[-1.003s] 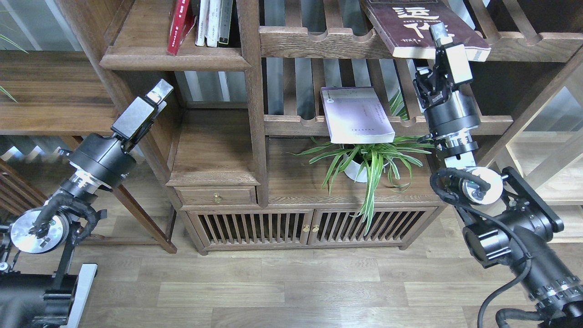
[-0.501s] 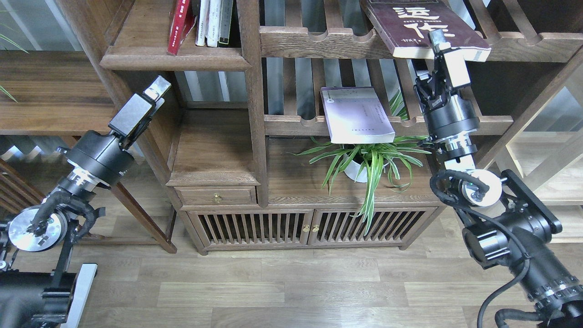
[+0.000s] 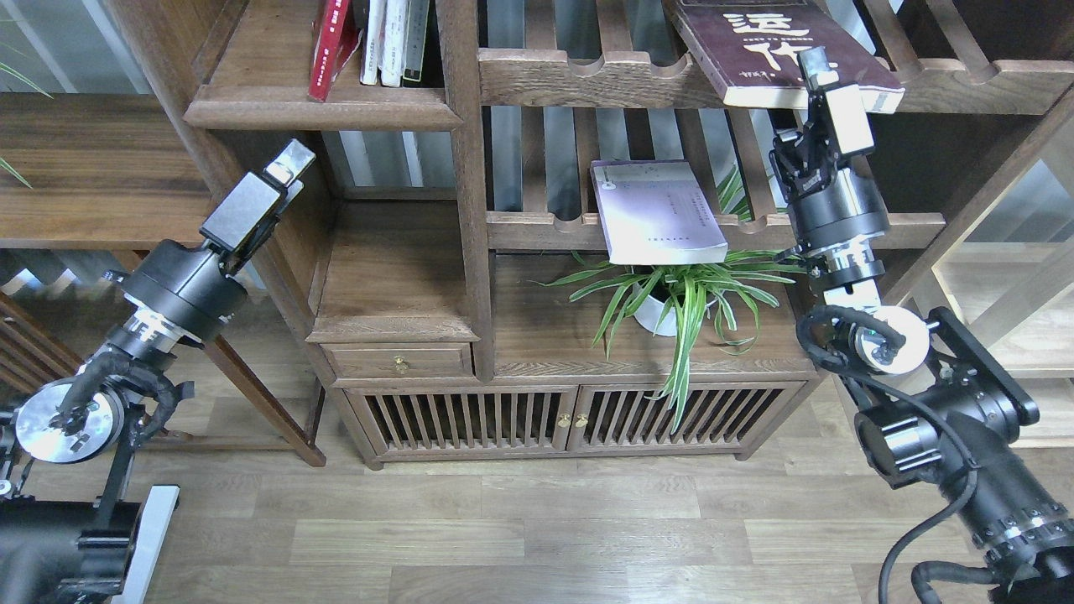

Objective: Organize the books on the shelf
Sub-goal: 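Grasp the lower edge of the maroon book with the right gripper, then tilt the maroon book out and pull it off the shelf with right gripper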

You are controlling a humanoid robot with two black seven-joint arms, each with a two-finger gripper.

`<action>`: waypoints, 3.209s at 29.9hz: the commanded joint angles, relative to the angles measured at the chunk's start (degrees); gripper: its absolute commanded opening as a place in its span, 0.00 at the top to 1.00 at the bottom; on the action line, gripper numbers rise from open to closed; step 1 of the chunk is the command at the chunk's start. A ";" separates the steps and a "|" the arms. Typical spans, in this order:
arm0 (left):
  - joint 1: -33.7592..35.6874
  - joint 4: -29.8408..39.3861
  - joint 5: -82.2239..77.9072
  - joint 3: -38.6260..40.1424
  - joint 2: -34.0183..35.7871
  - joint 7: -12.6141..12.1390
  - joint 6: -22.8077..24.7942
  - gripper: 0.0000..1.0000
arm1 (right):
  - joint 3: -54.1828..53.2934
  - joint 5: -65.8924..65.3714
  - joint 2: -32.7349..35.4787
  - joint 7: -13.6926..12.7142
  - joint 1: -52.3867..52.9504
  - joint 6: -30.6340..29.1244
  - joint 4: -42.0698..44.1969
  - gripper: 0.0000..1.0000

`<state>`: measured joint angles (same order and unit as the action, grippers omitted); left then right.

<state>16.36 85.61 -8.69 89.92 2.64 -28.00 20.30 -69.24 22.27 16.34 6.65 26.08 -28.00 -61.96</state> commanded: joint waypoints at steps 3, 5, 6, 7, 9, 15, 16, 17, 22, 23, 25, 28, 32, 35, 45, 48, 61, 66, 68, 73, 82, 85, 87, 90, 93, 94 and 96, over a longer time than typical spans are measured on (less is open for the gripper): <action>-0.01 0.00 -0.01 0.17 0.00 0.00 0.00 0.01 | 0.34 0.06 0.18 -0.06 -0.06 0.00 0.00 0.01; -0.01 0.00 0.08 0.17 0.00 0.00 0.09 0.01 | 0.34 0.06 0.18 -0.15 0.02 0.00 0.09 0.01; -0.01 0.00 -0.01 0.17 0.00 0.00 0.09 0.01 | 0.34 0.06 0.18 -0.15 0.03 0.00 0.00 0.01; -0.01 0.00 0.08 0.17 0.00 0.00 0.09 0.01 | 0.34 0.06 0.18 -0.15 0.03 0.00 0.09 0.01; -0.01 0.00 -0.01 0.17 0.00 0.00 0.09 0.01 | 0.60 -0.03 0.09 -0.15 0.03 0.00 0.00 0.01; -0.18 0.00 0.08 0.17 0.09 0.00 0.71 0.01 | 0.43 -0.03 0.18 -0.15 0.11 0.00 0.09 0.01; -0.18 0.00 0.08 0.17 0.09 0.00 0.79 0.01 | 0.34 -0.03 0.18 -0.15 0.11 0.00 0.09 0.01; -0.27 0.00 0.08 0.17 0.09 0.00 0.79 0.01 | 0.16 -0.03 0.18 -0.15 0.11 0.00 0.09 0.01; -0.18 0.00 0.08 0.17 0.09 0.00 0.79 0.01 | -0.19 0.06 0.18 -0.15 0.64 0.00 0.35 0.04; -0.18 0.00 0.08 0.00 0.09 0.00 0.79 0.01 | -0.19 0.06 0.09 -0.15 0.64 0.00 0.35 0.04; -0.27 0.00 0.08 0.17 0.09 0.00 0.79 0.01 | -0.19 0.06 0.01 -0.15 0.64 0.00 0.35 0.09; -0.18 0.00 0.08 0.17 0.26 0.00 0.79 0.01 | -0.10 0.06 -0.08 -0.15 0.82 1.54 0.35 0.11; -0.18 0.00 0.08 0.17 0.96 0.00 0.79 0.01 | -0.10 0.06 0.27 -0.15 0.99 4.70 0.35 0.11; -0.18 0.00 0.08 0.17 1.05 0.00 0.79 0.01 | -0.10 0.06 0.45 -0.15 0.90 6.20 0.35 0.21; -0.36 0.00 0.08 0.17 1.05 0.00 0.79 0.01 | -1.94 0.06 0.01 0.29 1.52 8.13 0.18 0.53; -0.36 0.00 0.08 0.17 1.05 0.00 0.79 0.01 | -2.30 -0.03 0.01 0.46 1.78 8.31 0.18 0.61; -0.45 -0.09 -0.01 0.17 1.05 0.00 0.79 0.01 | -2.04 -0.82 1.32 0.11 0.38 7.35 0.00 0.73; -0.54 -0.09 -0.01 0.17 1.05 0.00 0.79 0.01 | -2.12 -0.82 1.32 0.11 0.38 1.65 -0.09 0.89; -0.54 -0.09 -0.01 0.17 1.05 0.00 0.79 0.01 | -2.12 -0.82 1.32 0.11 0.29 0.76 -0.18 0.89; -0.62 -0.09 -0.01 0.17 1.05 0.00 0.79 0.01 | -2.30 -0.73 1.41 0.46 0.03 0.00 -0.44 0.89; -0.62 -0.79 -0.01 -0.09 0.44 0.00 0.71 0.01 | -3.88 -0.82 3.78 -0.06 -6.82 0.00 -4.04 0.89; -0.71 -0.79 -0.01 -0.44 0.00 0.00 0.71 0.01 | -4.06 -0.82 4.40 -0.06 -7.71 0.00 -4.66 0.89; -0.71 -0.79 -0.01 -0.62 -0.18 0.00 0.79 0.01 | -4.23 -0.82 5.19 -0.06 -8.15 0.00 -4.92 0.89; -1.06 -0.70 -0.01 -0.62 -0.18 0.00 0.79 0.01 | -5.11 -0.82 5.54 0.03 -9.20 0.00 -5.01 0.89; -1.76 -0.61 -0.01 -0.71 -0.18 0.00 0.79 0.01 | -6.08 -0.74 5.54 0.11 -11.04 0.00 -4.92 0.88; -2.03 -0.61 -0.01 -0.71 -0.18 0.00 0.88 0.01 | -6.34 -0.65 5.54 0.20 -11.66 0.00 -4.92 0.87; -2.38 -0.61 -0.01 -0.71 -0.18 0.00 1.23 0.01 | -6.43 -0.47 5.46 0.38 -13.32 0.00 -4.83 0.87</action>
<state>14.50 84.93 -8.70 89.21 2.46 -28.00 21.08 -75.37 21.54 21.90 6.83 14.73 -28.01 -66.96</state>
